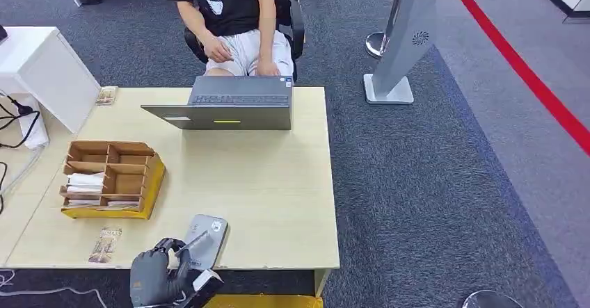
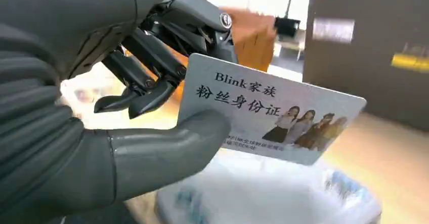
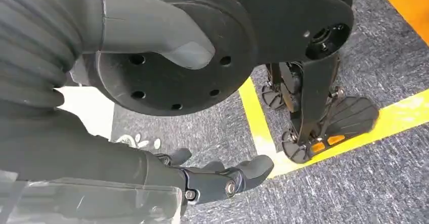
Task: Pass the card to the sensor for recognition and then transmit it.
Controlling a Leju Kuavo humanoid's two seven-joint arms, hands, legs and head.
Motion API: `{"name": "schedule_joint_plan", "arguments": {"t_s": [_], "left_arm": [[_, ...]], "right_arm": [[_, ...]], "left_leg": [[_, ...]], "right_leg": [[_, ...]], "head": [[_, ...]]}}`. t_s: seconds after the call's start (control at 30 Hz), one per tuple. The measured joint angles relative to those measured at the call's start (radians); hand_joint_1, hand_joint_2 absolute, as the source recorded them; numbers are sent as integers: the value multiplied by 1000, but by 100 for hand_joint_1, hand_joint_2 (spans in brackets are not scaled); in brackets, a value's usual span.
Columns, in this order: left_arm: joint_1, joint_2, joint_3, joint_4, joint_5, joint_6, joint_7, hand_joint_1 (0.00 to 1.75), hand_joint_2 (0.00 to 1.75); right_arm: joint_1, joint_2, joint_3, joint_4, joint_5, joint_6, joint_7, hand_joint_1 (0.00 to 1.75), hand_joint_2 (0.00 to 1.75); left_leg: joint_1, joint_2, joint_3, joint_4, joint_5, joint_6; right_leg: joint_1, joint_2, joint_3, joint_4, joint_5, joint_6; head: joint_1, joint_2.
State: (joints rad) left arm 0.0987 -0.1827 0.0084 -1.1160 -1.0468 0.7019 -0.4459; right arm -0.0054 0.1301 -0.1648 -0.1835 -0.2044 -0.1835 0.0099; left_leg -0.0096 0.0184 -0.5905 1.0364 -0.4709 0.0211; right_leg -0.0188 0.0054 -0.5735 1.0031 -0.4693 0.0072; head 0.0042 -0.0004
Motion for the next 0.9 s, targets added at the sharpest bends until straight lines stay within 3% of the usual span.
{"name": "schedule_joint_plan", "arguments": {"t_s": [0.23, 0.47, 0.6, 0.7, 0.8, 0.9], "left_arm": [[-1, 64, -82, -248, -40, 0, 67, 175, 175], [-40, 128, -117, -392, -66, 0, 90, 175, 175], [-59, 156, -120, -426, -70, 0, 94, 175, 175], [-96, 182, -117, -431, -72, 0, 132, 175, 175], [-219, 259, -96, -350, -29, -10, 183, 175, 175], [-311, 314, -72, -275, -6, -10, 183, 175, 175]], "right_arm": [[0, 0, 0, 0, 31, 15, 8, 0, 175], [-1, 0, 0, 0, 52, 20, 11, 0, 175], [-2, 0, 0, 0, 55, 21, 11, 0, 175], [-3, 0, 0, 0, 76, 32, 18, 0, 175], [-9, -2, 2, 0, 98, 44, 27, 0, 175], [-11, -5, 3, 0, 106, 49, 29, 0, 175]], "left_leg": [[0, 0, 0, 0, 1, -1], [1, 0, 0, 0, 1, -1], [1, 0, 0, 0, 1, 0], [1, -1, 0, 0, 2, 0], [2, -1, -1, 0, 5, -2], [2, -1, -1, 0, 6, -3]], "right_leg": [[0, 0, 0, 0, 0, 0], [0, 0, 0, 0, 1, 0], [0, 0, 0, 0, 1, 0], [0, 0, 0, 0, 1, 1], [1, -1, -1, 0, 4, -2], [3, -1, -1, 1, 5, -3]], "head": [[0, 0], [0, 0], [-1, 0], [0, 0], [0, 0], [-3, 0]]}}
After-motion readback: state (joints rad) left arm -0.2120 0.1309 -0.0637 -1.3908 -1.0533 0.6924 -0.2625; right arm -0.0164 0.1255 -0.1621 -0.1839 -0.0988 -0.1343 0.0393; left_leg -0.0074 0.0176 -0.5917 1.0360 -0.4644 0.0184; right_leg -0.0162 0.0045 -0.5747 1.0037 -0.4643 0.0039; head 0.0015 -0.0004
